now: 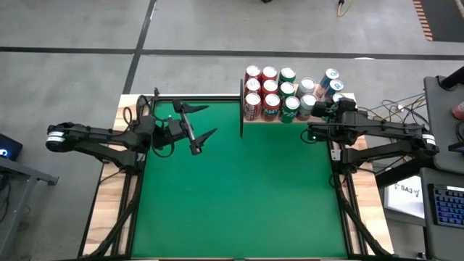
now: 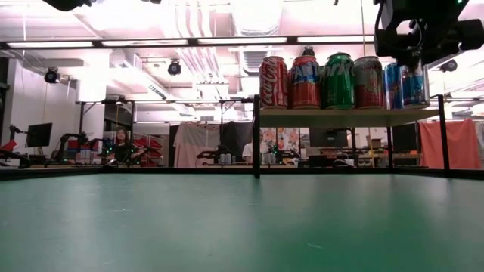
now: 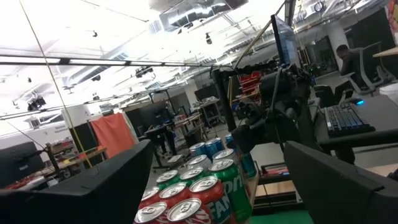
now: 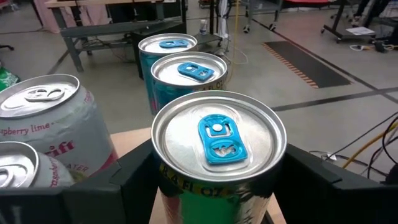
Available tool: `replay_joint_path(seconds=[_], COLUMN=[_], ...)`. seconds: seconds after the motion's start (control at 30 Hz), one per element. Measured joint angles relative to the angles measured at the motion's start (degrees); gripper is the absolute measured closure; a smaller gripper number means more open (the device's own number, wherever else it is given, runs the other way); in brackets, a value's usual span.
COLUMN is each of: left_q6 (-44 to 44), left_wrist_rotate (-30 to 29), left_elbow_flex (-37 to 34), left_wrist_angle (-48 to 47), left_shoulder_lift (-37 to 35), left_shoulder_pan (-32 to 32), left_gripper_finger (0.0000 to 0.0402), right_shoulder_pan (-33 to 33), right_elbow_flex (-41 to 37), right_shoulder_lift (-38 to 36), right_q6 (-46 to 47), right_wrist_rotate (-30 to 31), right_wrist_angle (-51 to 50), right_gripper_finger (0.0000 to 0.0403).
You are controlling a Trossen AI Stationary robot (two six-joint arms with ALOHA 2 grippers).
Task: Place canned beverage on shelf
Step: Put the blue soda can on the shelf aligned with the other blue soda cans
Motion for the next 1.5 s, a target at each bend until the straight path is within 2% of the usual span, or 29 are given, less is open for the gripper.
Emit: replay_joint_path(seconds=[0.23,0.4,0.53,0.93,1.13,1.3,1.4,1.5], left_q6=[0.71,1.0,1.04,1.04,-0.3,-2.76,-3.75,-4.56], left_wrist_rotate=[0.0,0.0,0.0,0.0,0.01,0.04,0.04,0.04], left_elbow_flex=[0.0,0.0,0.0,0.0,0.0,0.0,0.0,0.0], left_wrist_angle=[0.02,0.02,0.02,0.04,-0.95,-3.99,-6.39,-8.43], left_shoulder_lift=[0.04,0.02,-0.02,0.0,0.0,0.02,0.0,-0.02], left_shoulder_pan=[0.01,0.01,0.01,0.0,0.0,0.0,0.0,0.0], left_gripper_finger=[0.0054,0.0054,0.0054,0.0054,0.0054,0.0054,0.0054,0.0054], right_shoulder_pan=[-0.02,-0.07,-0.02,0.33,2.82,5.59,7.15,8.06], right_elbow_flex=[0.0,0.0,0.44,9.54,16.79,22.35,26.52,31.2], right_shoulder_lift=[0.04,0.02,-0.32,-0.31,2.17,5.98,8.91,11.96], right_q6=[0.01,-0.48,-0.67,-9.46,-18.93,-35.53,-45.71,-53.5], right_wrist_rotate=[0.5,0.77,3.2,6.47,6.49,5.48,0.54,-9.99], right_wrist_angle=[0.83,0.86,0.84,1.15,4.34,15.1,21.15,25.18], right_gripper_finger=[0.0129,0.0126,0.0125,0.0125,0.0134,0.014,0.014,0.0144])
